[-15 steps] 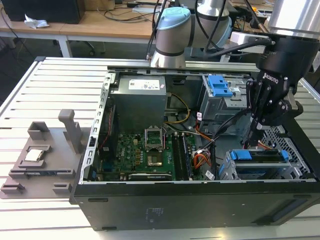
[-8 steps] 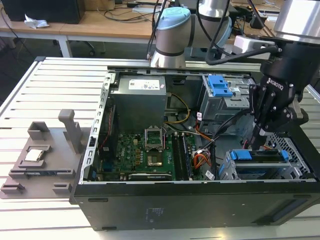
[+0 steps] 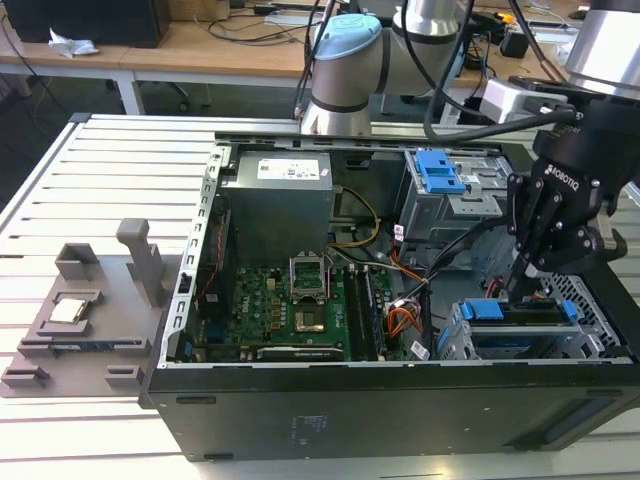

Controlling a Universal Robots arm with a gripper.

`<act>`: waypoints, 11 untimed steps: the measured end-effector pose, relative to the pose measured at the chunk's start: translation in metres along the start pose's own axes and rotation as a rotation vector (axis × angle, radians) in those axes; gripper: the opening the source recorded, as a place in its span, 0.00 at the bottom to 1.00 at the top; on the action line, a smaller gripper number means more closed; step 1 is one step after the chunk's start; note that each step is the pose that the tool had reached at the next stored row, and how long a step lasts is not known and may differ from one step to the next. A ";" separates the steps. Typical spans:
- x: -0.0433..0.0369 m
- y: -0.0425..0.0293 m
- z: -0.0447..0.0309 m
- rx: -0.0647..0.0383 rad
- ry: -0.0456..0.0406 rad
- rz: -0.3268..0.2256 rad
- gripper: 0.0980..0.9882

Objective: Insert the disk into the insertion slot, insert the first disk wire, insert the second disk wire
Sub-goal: 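Insert the second disk wire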

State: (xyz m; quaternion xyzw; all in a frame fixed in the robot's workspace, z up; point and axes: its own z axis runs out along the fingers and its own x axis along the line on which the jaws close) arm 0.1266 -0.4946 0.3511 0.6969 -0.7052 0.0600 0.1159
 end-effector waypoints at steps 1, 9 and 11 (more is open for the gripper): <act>-0.0001 -0.0005 0.0006 -0.001 -0.0016 0.000 0.04; -0.0005 -0.0095 0.0047 -0.009 -0.0109 -0.003 0.04; 0.0018 -0.0101 0.0059 -0.009 -0.0110 -0.003 0.04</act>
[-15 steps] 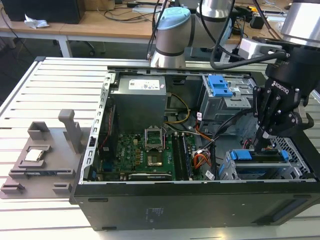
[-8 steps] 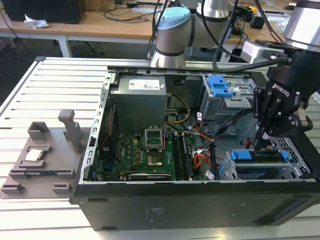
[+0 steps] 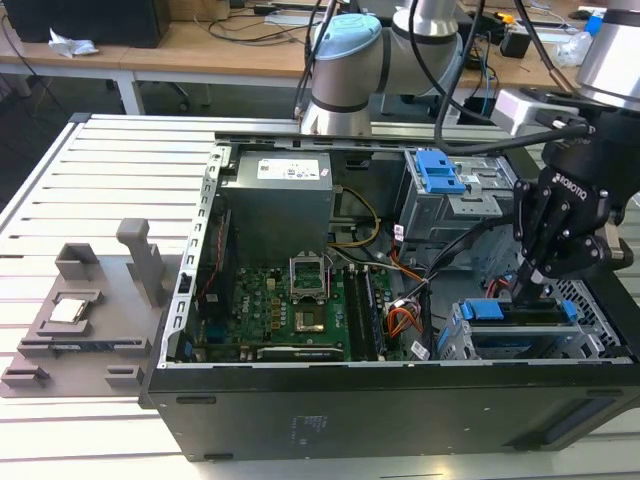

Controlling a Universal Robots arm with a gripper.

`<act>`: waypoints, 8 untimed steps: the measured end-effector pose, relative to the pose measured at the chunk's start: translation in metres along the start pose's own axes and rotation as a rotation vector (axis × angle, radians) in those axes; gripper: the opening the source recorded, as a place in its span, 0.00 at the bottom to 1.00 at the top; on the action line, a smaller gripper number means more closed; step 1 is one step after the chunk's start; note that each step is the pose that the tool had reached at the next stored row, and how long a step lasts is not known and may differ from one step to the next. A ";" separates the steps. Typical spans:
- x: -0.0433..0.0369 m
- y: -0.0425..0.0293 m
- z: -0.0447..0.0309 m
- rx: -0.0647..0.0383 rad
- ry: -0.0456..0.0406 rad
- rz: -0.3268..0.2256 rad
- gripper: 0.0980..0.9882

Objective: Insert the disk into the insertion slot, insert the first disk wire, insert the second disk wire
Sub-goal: 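Insert the second disk wire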

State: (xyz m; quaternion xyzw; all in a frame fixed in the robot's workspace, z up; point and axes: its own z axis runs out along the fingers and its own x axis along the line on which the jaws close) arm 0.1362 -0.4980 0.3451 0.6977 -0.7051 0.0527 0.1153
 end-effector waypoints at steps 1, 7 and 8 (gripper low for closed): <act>0.0009 -0.0004 0.0005 0.000 0.0000 0.000 0.04; 0.0002 -0.0069 0.0050 -0.008 -0.0014 0.005 0.04; 0.0001 -0.0072 0.0051 -0.008 -0.0016 0.006 0.04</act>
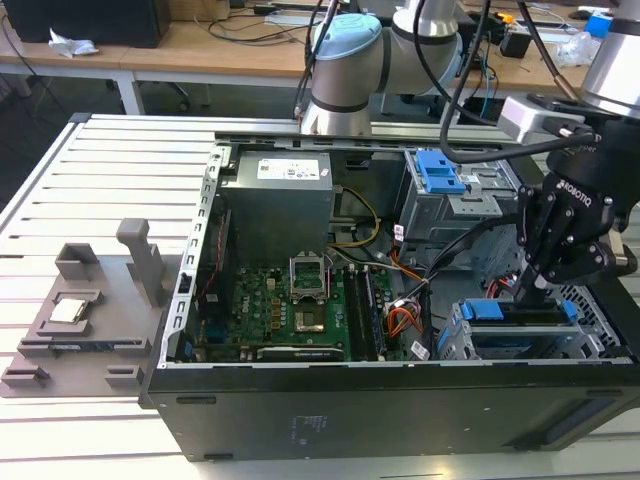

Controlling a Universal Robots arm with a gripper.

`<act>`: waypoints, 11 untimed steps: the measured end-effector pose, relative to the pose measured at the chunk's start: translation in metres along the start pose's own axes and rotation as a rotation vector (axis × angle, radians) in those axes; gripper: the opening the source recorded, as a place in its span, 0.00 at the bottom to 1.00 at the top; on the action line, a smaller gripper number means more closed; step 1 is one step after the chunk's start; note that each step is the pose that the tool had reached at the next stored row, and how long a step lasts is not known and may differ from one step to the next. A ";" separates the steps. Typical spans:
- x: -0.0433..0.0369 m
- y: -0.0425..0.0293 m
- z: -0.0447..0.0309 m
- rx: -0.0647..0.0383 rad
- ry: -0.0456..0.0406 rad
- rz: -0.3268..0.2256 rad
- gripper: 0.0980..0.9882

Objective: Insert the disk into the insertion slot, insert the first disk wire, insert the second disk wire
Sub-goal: 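Insert the second disk wire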

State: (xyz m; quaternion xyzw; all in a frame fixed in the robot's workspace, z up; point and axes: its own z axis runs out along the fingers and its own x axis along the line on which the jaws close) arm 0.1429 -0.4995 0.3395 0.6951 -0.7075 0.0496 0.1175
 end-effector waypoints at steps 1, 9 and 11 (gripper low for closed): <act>-0.0001 -0.0007 0.0002 -0.001 -0.0008 0.002 0.04; -0.0001 -0.0027 0.0002 -0.003 -0.0066 0.011 0.04; 0.0001 -0.0027 -0.0005 -0.003 -0.0071 0.011 0.04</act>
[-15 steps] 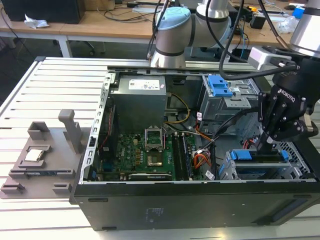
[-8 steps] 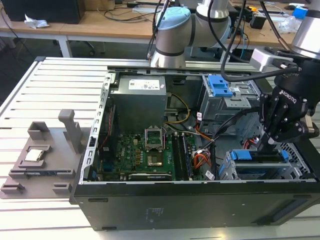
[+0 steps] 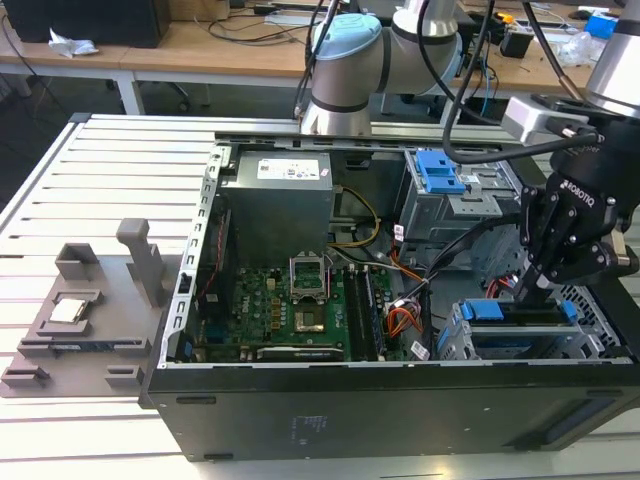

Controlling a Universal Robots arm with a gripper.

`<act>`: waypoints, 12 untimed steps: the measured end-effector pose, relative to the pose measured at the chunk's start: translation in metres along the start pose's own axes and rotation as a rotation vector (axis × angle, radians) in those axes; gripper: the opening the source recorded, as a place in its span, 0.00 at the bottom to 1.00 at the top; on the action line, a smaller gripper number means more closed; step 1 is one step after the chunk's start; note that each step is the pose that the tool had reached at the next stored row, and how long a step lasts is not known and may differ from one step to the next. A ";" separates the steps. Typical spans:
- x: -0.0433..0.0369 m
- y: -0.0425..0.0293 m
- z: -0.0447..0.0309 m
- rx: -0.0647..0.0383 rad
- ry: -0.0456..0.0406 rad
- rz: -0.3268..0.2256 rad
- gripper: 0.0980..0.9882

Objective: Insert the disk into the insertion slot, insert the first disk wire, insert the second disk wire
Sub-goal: 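Insert the second disk wire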

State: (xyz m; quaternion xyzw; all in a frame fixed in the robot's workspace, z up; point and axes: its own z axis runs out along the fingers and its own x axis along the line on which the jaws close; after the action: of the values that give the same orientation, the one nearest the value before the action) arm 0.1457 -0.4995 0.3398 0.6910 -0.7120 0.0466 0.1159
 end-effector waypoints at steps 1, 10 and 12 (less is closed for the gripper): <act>0.0000 0.0000 -0.0001 0.000 0.0002 0.000 0.04; 0.0042 0.0025 -0.0179 0.001 0.0004 0.000 0.12; 0.0041 0.0048 -0.0177 0.003 0.0014 -0.008 0.12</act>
State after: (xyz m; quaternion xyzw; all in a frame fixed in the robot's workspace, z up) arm 0.1426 -0.4993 0.3583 0.6940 -0.7090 0.0476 0.1157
